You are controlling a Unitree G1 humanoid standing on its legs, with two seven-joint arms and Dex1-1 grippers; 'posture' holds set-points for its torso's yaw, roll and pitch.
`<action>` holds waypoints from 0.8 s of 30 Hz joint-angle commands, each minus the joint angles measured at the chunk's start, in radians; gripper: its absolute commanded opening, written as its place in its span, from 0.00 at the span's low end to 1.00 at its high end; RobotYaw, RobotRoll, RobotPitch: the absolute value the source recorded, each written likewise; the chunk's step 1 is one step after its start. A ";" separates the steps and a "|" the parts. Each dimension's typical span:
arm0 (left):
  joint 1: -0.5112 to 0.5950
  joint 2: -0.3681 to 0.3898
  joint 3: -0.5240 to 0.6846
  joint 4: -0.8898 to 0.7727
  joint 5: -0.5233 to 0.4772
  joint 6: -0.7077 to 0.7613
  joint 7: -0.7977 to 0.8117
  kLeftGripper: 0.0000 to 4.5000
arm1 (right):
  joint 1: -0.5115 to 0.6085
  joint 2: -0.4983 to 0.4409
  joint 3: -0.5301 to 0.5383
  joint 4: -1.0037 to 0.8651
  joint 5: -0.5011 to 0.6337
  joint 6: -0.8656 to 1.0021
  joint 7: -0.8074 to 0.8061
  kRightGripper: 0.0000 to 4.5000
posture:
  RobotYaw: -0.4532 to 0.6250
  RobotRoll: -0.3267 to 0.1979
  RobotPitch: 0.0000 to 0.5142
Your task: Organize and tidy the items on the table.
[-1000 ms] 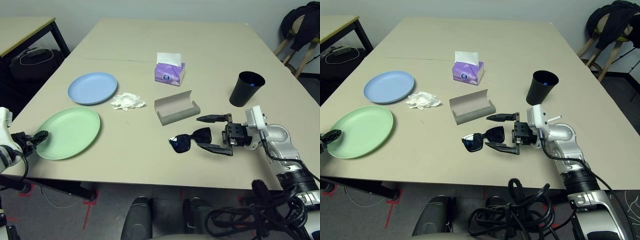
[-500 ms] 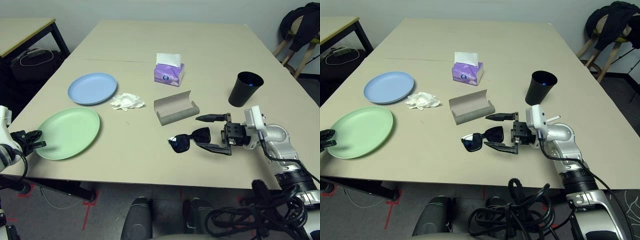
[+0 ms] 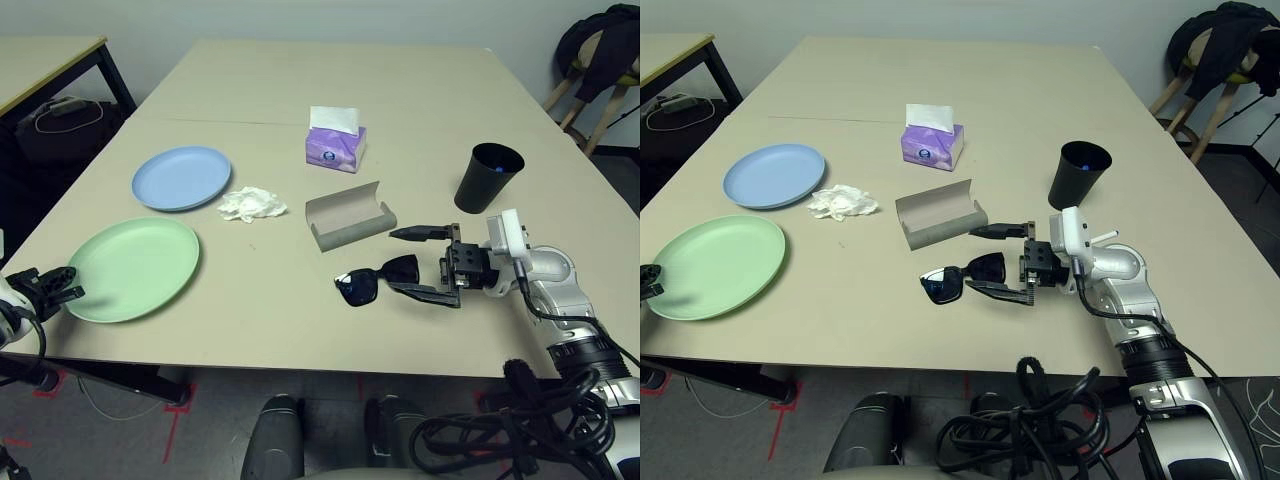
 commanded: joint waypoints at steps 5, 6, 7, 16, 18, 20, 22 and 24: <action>-0.092 -0.011 0.041 -0.056 -0.059 0.068 0.041 0.01 | -0.028 0.006 0.001 0.035 -0.002 -0.012 0.004 1.00 | 0.58 0.62 0.09; -0.114 -0.015 0.041 -0.054 -0.064 0.072 0.049 0.01 | -0.028 0.008 -0.001 0.037 0.000 -0.010 0.002 1.00 | 0.58 0.62 0.09; -0.133 -0.018 0.041 -0.050 -0.067 0.076 0.056 0.01 | -0.029 0.010 -0.003 0.038 0.002 -0.007 -0.001 1.00 | 0.59 0.62 0.09; -0.405 -0.082 -0.026 0.053 -0.060 0.046 0.145 0.01 | -0.025 0.058 -0.035 0.010 0.025 0.033 -0.112 1.00 | 0.58 0.62 0.09; -0.473 -0.115 -0.050 0.114 -0.029 -0.017 0.194 0.01 | -0.021 0.067 -0.033 0.000 0.020 0.028 -0.132 1.00 | 0.58 0.62 0.09; -0.536 -0.158 -0.071 0.175 -0.003 -0.092 0.242 0.01 | -0.011 0.071 -0.027 -0.006 0.014 0.017 -0.144 1.00 | 0.58 0.62 0.09; -0.599 -0.215 -0.079 0.241 0.020 -0.168 0.311 0.01 | 0.000 0.076 -0.021 -0.009 0.007 0.007 -0.152 1.00 | 0.58 0.62 0.09; -0.655 -0.266 -0.093 0.317 0.048 -0.254 0.376 0.01 | 0.010 0.083 -0.021 -0.020 0.007 0.009 -0.167 1.00 | 0.57 0.62 0.09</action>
